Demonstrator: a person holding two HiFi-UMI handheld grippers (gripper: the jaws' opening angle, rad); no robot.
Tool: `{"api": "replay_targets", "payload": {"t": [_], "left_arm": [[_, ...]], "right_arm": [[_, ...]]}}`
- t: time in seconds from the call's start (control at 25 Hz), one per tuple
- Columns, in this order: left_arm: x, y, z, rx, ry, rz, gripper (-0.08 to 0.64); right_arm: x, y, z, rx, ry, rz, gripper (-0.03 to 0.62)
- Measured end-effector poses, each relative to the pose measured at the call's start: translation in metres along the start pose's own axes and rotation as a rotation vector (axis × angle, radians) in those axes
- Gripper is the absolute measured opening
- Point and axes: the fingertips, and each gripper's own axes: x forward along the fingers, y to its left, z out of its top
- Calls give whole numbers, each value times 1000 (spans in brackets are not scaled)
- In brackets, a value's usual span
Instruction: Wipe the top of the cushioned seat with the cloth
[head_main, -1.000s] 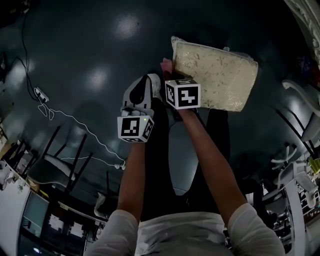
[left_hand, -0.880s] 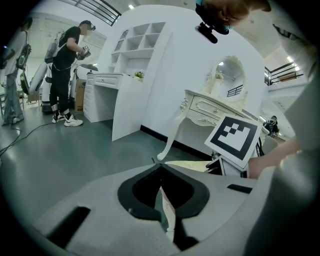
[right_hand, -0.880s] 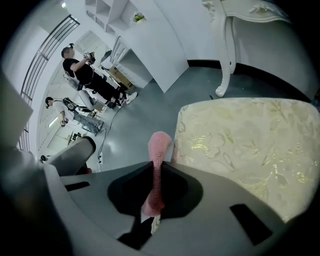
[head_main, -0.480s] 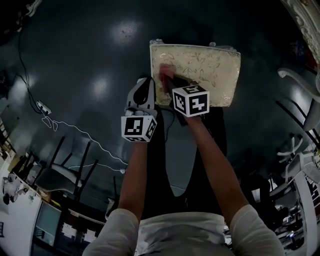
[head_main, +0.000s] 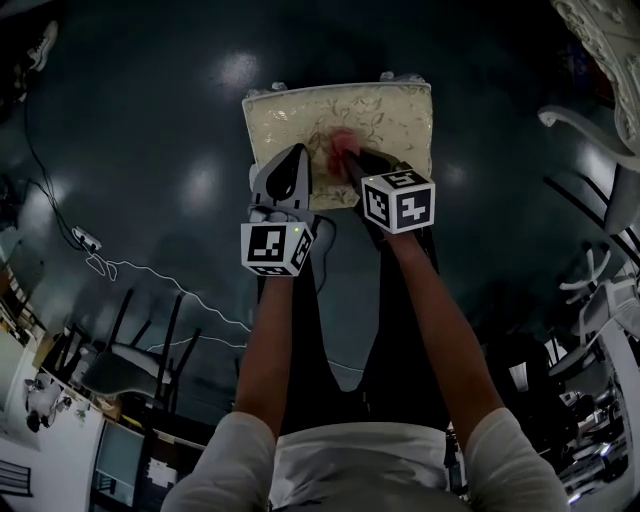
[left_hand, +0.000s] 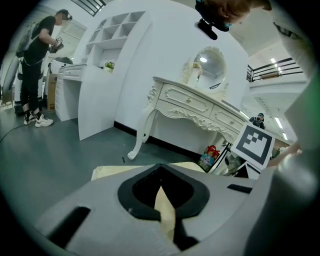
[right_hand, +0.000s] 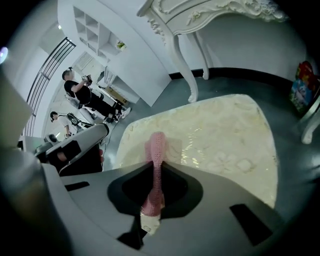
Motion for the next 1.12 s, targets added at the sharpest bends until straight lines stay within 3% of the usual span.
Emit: {"api": "replay_targets", "payload": {"t": [0.56,0.76,0.88,0.96,1.12], "left_arm": [[43,-79,-9,17,22,-78,12],[50,-93,-12,20,26,-94,11],[50,-94,-14,17,25,-91,11],[48,-93,-16,15,27,-88,11],[42,-84,-14,14,23,-81,11]], "right_arm": [[-82,-105,-6,101,-82,-163,29],[-108,-163,-15,144,-90,-351,28],[-102,-175,-16,207,-114,-272,28],[-93,-167,-11,189,-117,-217,28],[-79,-172,-14,150,-89,-269,28]]}}
